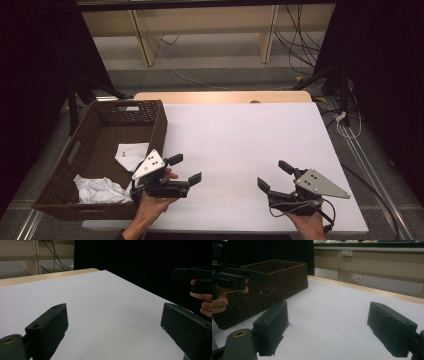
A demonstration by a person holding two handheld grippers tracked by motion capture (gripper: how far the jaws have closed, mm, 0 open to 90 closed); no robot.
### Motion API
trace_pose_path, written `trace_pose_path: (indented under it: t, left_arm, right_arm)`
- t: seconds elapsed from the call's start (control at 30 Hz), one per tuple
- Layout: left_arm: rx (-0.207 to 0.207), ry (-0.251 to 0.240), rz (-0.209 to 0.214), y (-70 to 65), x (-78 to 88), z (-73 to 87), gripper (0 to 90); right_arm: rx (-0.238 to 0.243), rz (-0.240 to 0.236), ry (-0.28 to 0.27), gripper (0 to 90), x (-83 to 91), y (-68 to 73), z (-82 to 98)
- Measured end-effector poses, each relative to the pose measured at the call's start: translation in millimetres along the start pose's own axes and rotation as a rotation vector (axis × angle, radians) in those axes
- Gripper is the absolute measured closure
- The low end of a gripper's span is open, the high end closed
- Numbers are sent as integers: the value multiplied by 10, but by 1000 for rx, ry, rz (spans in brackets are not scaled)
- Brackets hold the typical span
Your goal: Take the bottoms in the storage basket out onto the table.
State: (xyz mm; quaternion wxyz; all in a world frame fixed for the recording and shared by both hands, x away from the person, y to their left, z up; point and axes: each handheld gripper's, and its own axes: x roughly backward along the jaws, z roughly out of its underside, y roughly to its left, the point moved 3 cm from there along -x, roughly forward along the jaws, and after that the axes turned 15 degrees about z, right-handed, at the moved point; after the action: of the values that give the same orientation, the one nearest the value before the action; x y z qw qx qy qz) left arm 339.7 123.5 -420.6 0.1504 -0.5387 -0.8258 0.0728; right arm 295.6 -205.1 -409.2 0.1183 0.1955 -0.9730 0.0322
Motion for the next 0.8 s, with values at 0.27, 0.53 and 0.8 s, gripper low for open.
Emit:
trace_pose_path:
  t: [0.27, 0.53, 0.8]
  left_arm:
    - [18, 2, -9, 21, 8, -15, 71]
    - [29, 10, 0, 4, 5, -89, 71]
    - [19, 11, -11, -12, 124, -330, 72]
  right_arm:
    - [-3, 4, 1, 181, 6, -8, -5]
    - [-2, 10, 1, 181, 5, -17, -6]
    - [-4, 11, 2, 181, 11, -26, -9]
